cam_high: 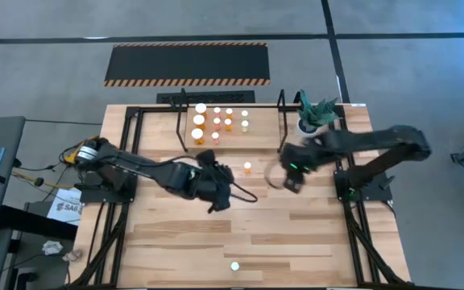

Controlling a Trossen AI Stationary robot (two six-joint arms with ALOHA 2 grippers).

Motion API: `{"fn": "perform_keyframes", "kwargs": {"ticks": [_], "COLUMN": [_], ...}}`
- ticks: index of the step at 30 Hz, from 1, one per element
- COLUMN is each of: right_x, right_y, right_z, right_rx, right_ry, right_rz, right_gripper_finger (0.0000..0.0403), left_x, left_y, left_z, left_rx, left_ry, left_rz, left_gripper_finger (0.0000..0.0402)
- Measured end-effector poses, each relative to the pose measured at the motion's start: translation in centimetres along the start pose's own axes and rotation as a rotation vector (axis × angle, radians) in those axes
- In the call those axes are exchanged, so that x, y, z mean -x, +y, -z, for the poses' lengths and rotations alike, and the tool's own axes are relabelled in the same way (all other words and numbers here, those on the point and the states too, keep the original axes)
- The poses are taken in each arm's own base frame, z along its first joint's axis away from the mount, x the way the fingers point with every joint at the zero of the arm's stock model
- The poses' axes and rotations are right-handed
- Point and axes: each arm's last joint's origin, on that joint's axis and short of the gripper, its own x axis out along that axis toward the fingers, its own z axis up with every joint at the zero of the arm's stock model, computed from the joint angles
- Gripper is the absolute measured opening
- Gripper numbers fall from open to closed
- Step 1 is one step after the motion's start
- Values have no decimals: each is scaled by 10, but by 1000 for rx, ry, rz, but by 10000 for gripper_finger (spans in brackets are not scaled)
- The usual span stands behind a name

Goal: Pick and place medicine bottles onto shelf by color
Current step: Put the small orange pill bottle on the shelf aligned with the other small orange pill bottles

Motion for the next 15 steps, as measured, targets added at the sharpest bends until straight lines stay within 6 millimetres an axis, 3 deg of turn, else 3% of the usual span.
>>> {"fn": "perform_keyframes", "kwargs": {"ticks": [6, 10, 15], "right_x": [2, -10, -24], "right_y": [1, 5, 11], "right_z": [74, 115, 155], "right_rx": [-256, -357, -365], "right_ry": [4, 54, 93], "right_rz": [-28, -22, 17], "right_gripper_finger": [225, 225, 225], "left_x": [-48, -72, -92], "left_y": [3, 14, 37], "left_z": [7, 8, 12], "left_rx": [-142, -99, -52], "left_ry": [-120, -217, -225], "left_rz": [122, 255, 189], "left_gripper_finger": [196, 196, 196]}}
